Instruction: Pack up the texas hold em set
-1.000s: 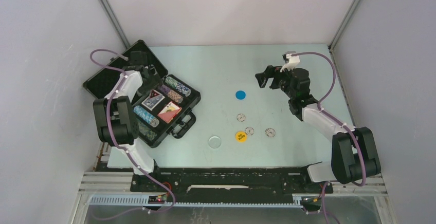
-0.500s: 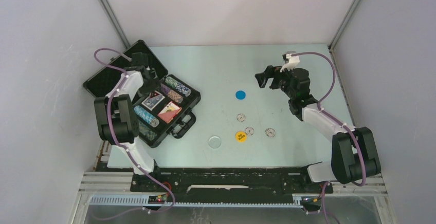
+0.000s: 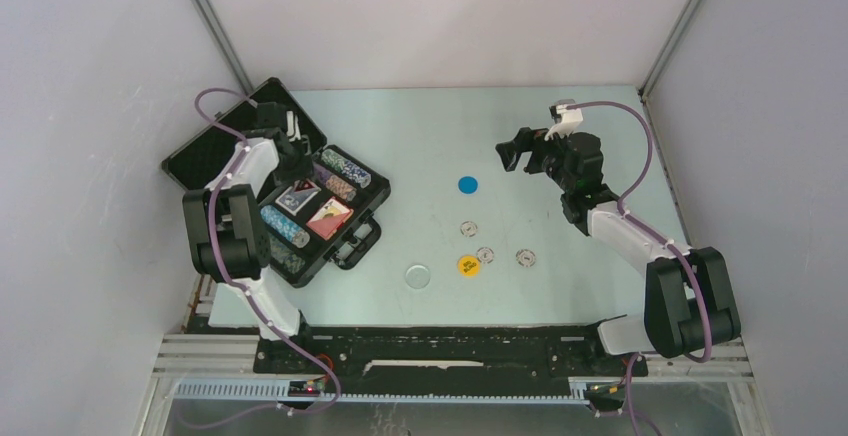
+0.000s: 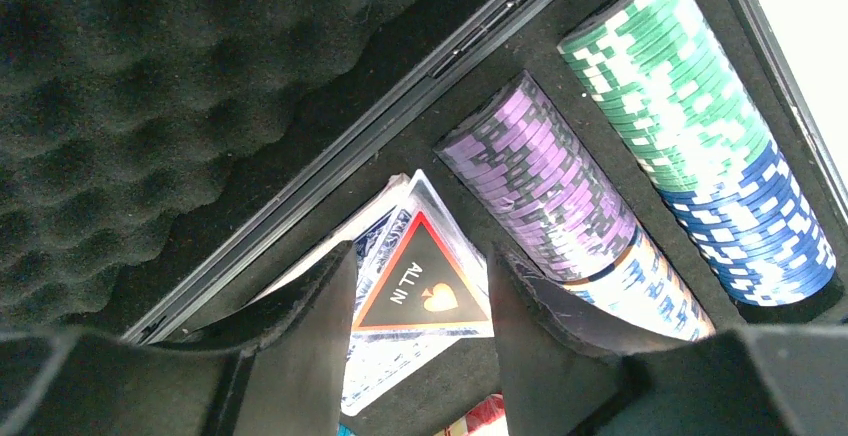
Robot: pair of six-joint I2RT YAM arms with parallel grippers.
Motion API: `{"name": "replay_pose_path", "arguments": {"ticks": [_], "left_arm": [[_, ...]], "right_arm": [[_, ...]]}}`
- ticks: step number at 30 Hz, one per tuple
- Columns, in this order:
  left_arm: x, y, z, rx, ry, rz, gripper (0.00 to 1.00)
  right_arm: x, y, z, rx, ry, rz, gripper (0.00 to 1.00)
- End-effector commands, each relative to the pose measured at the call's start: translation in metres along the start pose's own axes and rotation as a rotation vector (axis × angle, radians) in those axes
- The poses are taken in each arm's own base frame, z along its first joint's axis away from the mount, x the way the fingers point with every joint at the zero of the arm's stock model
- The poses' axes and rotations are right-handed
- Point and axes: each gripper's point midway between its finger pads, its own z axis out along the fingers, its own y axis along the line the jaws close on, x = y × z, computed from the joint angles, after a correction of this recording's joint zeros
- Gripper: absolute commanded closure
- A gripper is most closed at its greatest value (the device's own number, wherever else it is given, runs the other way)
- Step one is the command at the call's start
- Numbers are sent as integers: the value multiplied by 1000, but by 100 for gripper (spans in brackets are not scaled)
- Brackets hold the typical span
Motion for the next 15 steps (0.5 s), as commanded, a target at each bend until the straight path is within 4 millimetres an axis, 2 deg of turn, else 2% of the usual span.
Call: {"name": "replay_pose_path", "arguments": {"ticks": [1, 3, 6, 8, 12, 15], "left_arm": [[-7, -11, -18, 45, -37, 90, 46], [-10, -5, -24, -15, -61, 111, 40], [-19, 8, -40, -131, -117, 109, 19], [-24, 10, -55, -177, -173, 99, 13], [-24, -2, -82, -151, -245, -14, 10], [-9, -28, -83, -6, -227, -134, 6]], "right_arm": [[-24, 7, 3, -21, -56, 1, 0], [-24, 7, 3, -22, -56, 1, 0], [-25, 7, 3, -22, -57, 2, 0], [-25, 7, 3, -20, -57, 3, 0], [-26, 8, 3, -25, -58, 5, 0], [-26, 7, 3, -24, -58, 7, 0]]}}
